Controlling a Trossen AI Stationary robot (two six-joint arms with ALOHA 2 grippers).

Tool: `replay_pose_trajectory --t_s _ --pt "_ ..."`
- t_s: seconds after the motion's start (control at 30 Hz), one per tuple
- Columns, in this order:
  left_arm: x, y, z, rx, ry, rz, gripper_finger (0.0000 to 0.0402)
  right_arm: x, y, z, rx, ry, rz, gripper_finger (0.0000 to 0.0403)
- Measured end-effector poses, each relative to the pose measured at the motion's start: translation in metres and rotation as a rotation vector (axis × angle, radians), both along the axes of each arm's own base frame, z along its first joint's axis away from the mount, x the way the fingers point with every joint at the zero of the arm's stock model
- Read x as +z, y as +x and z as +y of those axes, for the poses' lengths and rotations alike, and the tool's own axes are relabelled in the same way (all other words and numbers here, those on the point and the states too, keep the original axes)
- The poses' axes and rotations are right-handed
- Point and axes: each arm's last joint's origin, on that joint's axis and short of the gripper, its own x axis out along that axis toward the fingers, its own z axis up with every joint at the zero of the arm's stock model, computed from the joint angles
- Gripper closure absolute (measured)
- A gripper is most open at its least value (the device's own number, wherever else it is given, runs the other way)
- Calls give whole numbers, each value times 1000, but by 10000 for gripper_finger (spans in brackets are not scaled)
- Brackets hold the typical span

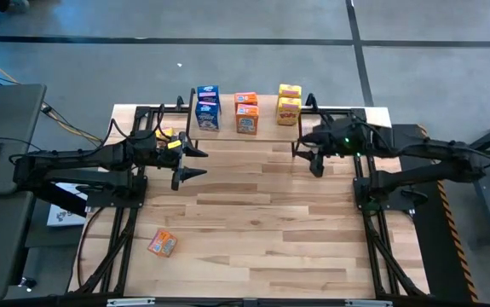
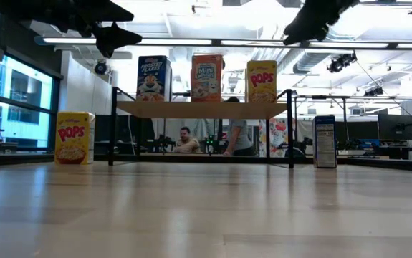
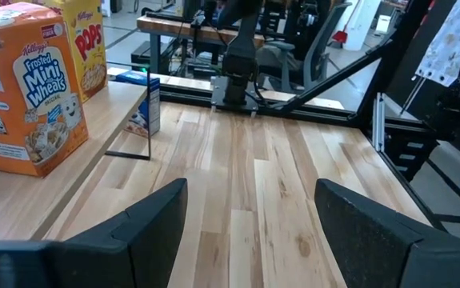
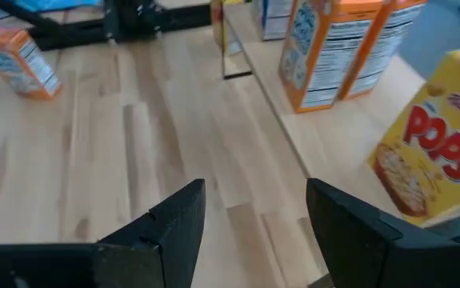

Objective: Stack cereal on shelf
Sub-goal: Put the yellow cereal box aligned with the other yellow cereal boxes on the shelf

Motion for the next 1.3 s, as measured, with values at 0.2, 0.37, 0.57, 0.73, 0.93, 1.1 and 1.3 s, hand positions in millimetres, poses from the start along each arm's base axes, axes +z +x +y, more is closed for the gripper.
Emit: replay_pose_trajectory --t_s 0.2,0.37,0.57,0.73,0.93,1.1,1.3 --pt "1 0 0 0 10 -9 135 -34 -6 12 7 -22 -127 192" --pt "1 0 0 0 10 -9 135 -62 -8 18 27 -3 -189 192" --pt "1 0 0 -1 9 -9 135 -84 -8 23 49 11 -222 192" --pt "1 0 0 3 -9 -7 135 -92 -8 28 67 33 -233 192" --pt "1 0 0 5 -29 -7 135 -93 -8 32 90 28 -229 192" --pt "2 0 0 18 -90 -20 135 -91 -7 32 103 4 -244 192" --pt "11 -1 0 6 -15 -107 135 -85 -6 32 126 -53 -294 192"
